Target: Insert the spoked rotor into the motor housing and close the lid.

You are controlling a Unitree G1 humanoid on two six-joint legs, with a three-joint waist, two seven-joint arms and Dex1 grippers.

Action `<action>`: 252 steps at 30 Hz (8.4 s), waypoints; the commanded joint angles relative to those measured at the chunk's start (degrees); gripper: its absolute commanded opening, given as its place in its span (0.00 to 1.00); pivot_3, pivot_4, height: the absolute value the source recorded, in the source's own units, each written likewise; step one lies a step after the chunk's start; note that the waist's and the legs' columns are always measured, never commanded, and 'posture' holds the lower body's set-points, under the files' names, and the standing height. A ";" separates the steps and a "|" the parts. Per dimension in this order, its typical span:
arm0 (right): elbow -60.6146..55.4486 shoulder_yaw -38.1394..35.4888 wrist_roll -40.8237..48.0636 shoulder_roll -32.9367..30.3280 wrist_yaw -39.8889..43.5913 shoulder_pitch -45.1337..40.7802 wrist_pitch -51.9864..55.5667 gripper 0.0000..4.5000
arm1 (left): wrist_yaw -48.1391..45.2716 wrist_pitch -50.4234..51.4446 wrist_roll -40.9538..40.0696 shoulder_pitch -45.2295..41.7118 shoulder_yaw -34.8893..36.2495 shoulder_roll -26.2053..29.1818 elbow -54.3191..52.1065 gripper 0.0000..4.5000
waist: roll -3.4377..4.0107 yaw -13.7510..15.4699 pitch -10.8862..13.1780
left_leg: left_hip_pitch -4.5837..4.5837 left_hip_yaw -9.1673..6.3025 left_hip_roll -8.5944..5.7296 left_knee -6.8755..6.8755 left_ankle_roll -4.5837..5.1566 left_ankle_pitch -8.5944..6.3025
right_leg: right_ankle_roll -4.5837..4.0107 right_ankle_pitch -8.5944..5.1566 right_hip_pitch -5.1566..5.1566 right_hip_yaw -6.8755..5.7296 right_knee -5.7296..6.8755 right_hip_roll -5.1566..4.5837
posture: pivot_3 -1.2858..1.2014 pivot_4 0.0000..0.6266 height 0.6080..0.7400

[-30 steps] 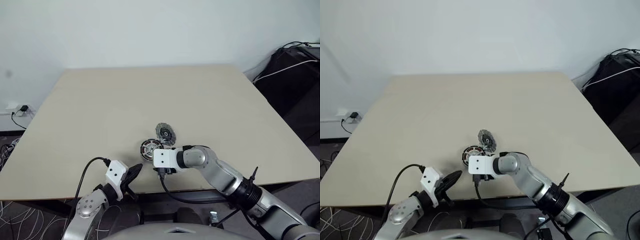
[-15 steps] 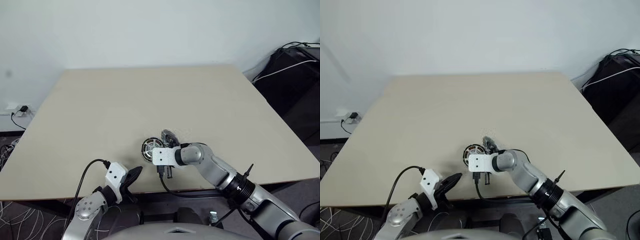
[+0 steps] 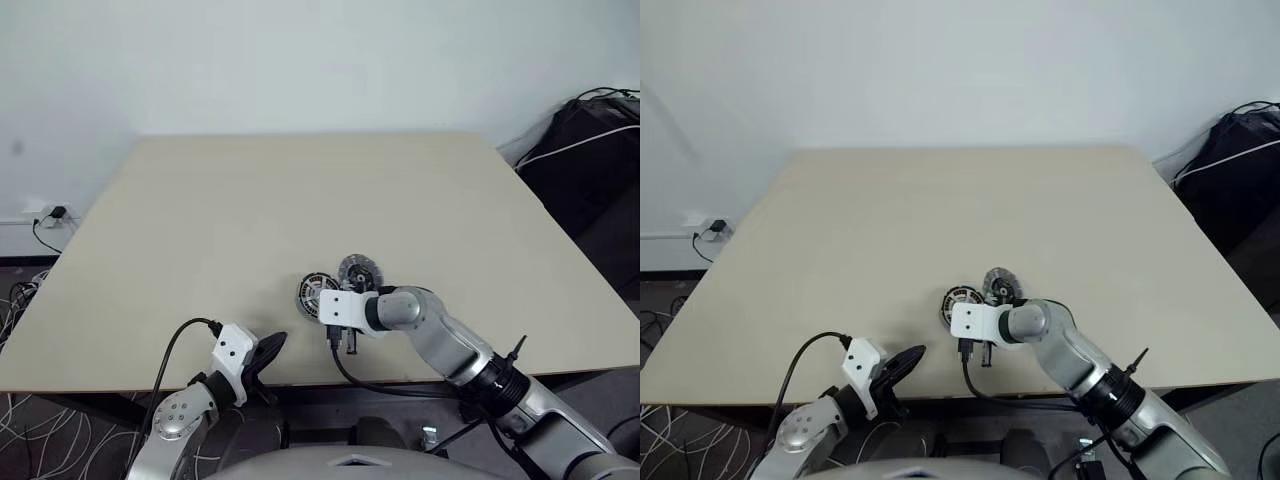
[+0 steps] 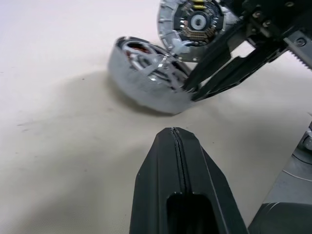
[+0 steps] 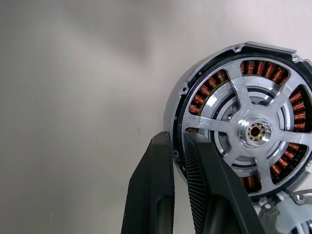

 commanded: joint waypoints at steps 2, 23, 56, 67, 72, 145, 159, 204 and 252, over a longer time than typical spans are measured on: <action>-7.37 -4.35 2.30 -1.76 1.44 1.73 5.11 0.02 | -0.40 -0.81 -0.91 -0.96 0.04 -0.22 -1.18 0.00 | 0.00 0.16 0.01 | -0.01 0.01 0.00 0.00 0.01 -0.01 | 0.00 -0.01 0.00 0.00 -0.02 -0.03 | 0.52 0.00 1.00; -8.69 -4.72 11.94 6.59 -6.74 0.30 27.31 0.02 | -0.99 -0.54 -0.83 -1.54 0.12 -0.39 -0.45 0.00 | -0.03 -0.28 0.04 | -0.05 0.01 0.04 -0.03 0.00 -0.01 | -0.01 -0.01 -0.08 0.01 0.00 -0.13 | 0.52 0.00 1.00; -13.60 -24.81 19.39 25.22 -28.91 -2.79 16.52 0.66 | -1.51 0.37 -1.59 -1.20 0.33 0.30 -1.24 0.00 | 0.09 -1.71 0.09 | 0.00 -0.02 0.04 -0.16 -0.03 0.00 | -0.09 0.05 -0.17 -0.01 0.06 0.01 | 0.52 0.00 1.00; -8.31 -28.56 -1.42 -1.01 -37.37 12.58 -2.73 0.17 | -1.44 -0.63 -1.06 -0.89 -0.20 0.59 -0.99 0.00 | 0.00 -0.70 0.02 | -0.02 0.10 -0.11 -0.27 0.03 -0.01 | -0.15 0.00 -0.14 0.00 -0.10 -0.12 | 0.52 0.00 1.00; -12.75 -27.34 -2.31 -6.78 -30.97 26.08 -1.02 0.01 | -1.89 -0.36 -1.43 -1.19 0.27 1.25 -1.04 0.00 | 0.19 -1.17 0.05 | 0.02 0.19 0.02 -0.31 0.09 0.02 | -0.09 -0.11 -0.18 0.10 -0.01 -0.10 | 0.52 0.00 1.00; -3.94 -18.22 18.73 17.53 -27.50 14.66 -2.18 0.43 | -3.07 -1.82 -1.17 -1.62 1.92 1.71 1.69 0.00 | 0.11 -1.62 -0.10 | 0.08 0.05 0.05 -0.06 0.00 -0.17 | 0.02 -0.13 -0.03 -0.11 0.05 -0.08 | 0.52 0.00 1.00; 0.50 -15.90 17.09 19.02 -27.50 15.30 -3.04 0.99 | -3.96 -4.71 -1.36 -2.13 2.33 1.73 5.27 0.00 | 0.11 -1.62 -0.11 | 0.08 0.06 0.05 -0.05 0.01 -0.17 | 0.02 -0.13 -0.02 -0.11 0.05 -0.08 | 0.52 0.00 1.00; 3.26 -13.47 11.92 19.48 -28.93 12.27 0.75 0.71 | -2.25 -0.88 -1.59 -1.70 1.82 1.68 -0.12 0.00 | 0.25 -1.64 -0.26 | 0.11 0.06 0.04 -0.04 0.00 -0.16 | 0.02 -0.13 -0.01 -0.11 0.09 -0.07 | 0.52 0.00 1.00; 5.24 -14.95 13.74 17.84 -28.37 11.52 6.95 0.71 | -0.43 3.95 -1.70 -1.12 1.18 1.80 -5.59 0.00 | 0.36 -1.28 -0.43 | 0.12 0.05 0.02 -0.03 0.01 -0.17 | 0.02 -0.14 0.05 -0.13 0.02 -0.11 | 0.52 0.00 1.00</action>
